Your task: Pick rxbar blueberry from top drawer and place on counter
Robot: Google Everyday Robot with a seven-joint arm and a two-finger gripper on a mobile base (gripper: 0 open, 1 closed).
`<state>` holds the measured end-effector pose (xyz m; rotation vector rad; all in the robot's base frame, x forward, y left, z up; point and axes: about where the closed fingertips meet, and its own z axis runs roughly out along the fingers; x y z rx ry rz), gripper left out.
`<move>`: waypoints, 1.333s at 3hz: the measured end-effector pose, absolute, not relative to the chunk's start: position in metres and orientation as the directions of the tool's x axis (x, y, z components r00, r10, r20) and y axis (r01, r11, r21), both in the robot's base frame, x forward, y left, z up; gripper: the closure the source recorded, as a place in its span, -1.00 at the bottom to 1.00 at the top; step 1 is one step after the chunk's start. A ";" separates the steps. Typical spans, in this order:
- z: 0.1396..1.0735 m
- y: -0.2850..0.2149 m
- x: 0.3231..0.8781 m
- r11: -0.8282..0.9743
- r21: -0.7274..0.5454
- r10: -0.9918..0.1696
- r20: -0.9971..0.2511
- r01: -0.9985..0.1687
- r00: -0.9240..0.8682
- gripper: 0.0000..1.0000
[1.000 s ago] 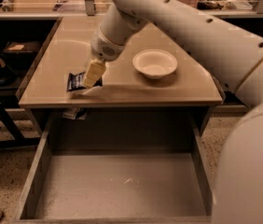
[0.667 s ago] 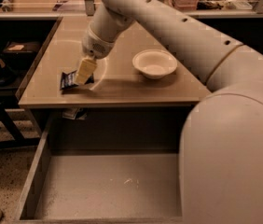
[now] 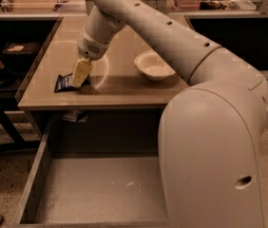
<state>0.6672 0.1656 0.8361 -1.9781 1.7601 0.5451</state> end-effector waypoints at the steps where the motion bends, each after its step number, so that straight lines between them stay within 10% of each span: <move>1: 0.836 0.166 0.667 -0.098 -0.060 -0.822 -0.557 -0.993 0.115 0.33; 4: 0.836 0.166 0.667 -0.098 -0.060 -0.822 -0.557 -0.993 0.115 -1.00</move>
Offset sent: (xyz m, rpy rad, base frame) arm -0.0002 0.0000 -0.0002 -0.0003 0.0003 0.0002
